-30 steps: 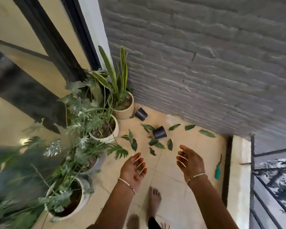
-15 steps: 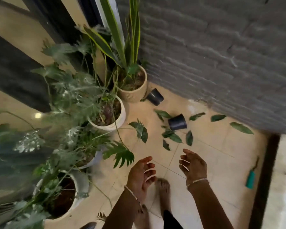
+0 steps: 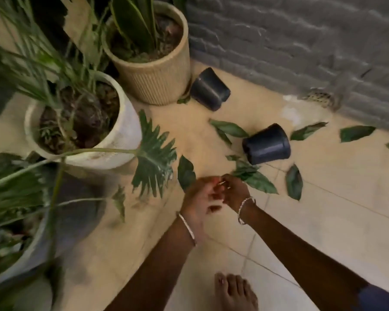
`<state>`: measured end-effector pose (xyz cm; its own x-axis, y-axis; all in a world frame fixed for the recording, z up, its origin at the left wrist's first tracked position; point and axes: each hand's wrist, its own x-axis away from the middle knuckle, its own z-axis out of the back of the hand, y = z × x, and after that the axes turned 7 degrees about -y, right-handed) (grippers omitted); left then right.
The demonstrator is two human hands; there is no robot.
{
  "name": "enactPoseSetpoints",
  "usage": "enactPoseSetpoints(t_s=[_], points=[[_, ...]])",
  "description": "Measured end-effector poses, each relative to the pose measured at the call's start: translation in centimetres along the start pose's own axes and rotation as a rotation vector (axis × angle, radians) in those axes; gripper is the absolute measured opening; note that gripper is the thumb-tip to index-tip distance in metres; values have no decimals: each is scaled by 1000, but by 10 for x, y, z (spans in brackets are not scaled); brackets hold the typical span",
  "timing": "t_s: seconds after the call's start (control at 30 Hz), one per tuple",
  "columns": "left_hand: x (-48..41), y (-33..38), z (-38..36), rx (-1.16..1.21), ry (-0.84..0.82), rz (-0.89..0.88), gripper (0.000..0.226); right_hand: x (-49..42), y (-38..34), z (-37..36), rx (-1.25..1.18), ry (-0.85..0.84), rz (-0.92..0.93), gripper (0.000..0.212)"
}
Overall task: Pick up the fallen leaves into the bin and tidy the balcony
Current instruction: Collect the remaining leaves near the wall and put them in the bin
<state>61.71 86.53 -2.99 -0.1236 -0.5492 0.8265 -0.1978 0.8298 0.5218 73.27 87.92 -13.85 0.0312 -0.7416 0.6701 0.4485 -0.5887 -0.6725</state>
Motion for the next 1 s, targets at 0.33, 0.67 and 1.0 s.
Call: enactPoseSetpoints(t_s=[0.33,0.67,1.0], points=[[-118,-8,105,283,254,-176,23,-65,44,-60,939,-63,535,71],[-107,-30,117,198,194,-42,15,-86,50,-81,874,267,710,20],[-112,-33,125,262,-130,38,28,-15,29,-105,260,162,809,33]])
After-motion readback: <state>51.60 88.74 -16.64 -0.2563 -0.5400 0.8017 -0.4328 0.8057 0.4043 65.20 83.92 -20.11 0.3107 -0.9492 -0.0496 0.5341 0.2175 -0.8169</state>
